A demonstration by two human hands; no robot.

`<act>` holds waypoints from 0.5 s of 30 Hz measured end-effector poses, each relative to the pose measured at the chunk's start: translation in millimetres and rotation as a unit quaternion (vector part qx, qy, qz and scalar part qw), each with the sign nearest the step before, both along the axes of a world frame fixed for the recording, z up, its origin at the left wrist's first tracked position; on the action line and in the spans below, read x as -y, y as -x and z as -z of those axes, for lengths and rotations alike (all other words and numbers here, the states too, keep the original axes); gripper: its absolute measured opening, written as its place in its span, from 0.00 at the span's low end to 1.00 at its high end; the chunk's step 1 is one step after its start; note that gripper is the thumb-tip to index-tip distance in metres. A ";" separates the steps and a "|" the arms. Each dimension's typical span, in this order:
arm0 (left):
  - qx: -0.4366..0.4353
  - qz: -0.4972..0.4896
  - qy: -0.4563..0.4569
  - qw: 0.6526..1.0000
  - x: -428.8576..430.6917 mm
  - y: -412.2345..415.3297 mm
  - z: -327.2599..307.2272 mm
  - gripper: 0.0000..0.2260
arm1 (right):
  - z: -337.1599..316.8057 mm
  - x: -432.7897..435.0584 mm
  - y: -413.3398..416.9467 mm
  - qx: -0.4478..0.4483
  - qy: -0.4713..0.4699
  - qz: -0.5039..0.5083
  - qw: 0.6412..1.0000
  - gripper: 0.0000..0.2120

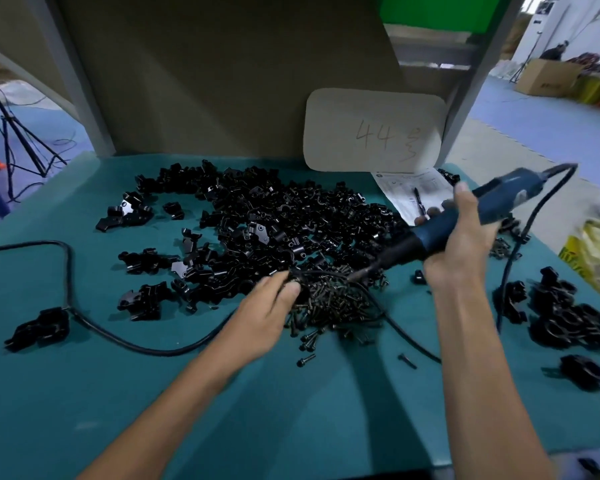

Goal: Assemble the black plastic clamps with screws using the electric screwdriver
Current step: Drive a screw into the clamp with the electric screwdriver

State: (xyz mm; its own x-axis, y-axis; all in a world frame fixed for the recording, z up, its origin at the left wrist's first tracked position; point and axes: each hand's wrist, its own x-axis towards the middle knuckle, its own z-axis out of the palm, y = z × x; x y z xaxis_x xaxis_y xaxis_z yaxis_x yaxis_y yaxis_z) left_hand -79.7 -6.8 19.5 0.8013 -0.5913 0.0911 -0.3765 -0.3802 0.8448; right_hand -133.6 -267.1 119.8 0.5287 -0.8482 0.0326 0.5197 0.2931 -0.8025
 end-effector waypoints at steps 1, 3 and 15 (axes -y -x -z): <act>-0.043 -0.022 0.003 0.999 -6.5 -3.5 0.2 0.21 | -5.1 12.5 6.6 -0.046 0.033 -0.002 0.998 0.34; -0.177 -0.072 0.062 0.980 -16.5 -7.9 2.7 0.20 | -5.3 34.1 20.7 -0.204 0.182 -0.050 0.961 0.30; -0.181 -0.105 0.130 0.969 -14.7 -10.0 8.0 0.12 | 71.6 19.1 74.5 -0.570 0.581 -0.108 0.571 0.22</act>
State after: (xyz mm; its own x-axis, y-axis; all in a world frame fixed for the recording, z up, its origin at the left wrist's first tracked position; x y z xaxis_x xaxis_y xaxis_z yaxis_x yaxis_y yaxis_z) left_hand -69.7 7.9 11.5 0.9092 -0.4057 -0.0940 0.0250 -0.1721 0.9848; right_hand -208.1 -286.1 48.2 0.8560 -0.5157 0.0362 -0.4828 -0.8224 -0.3011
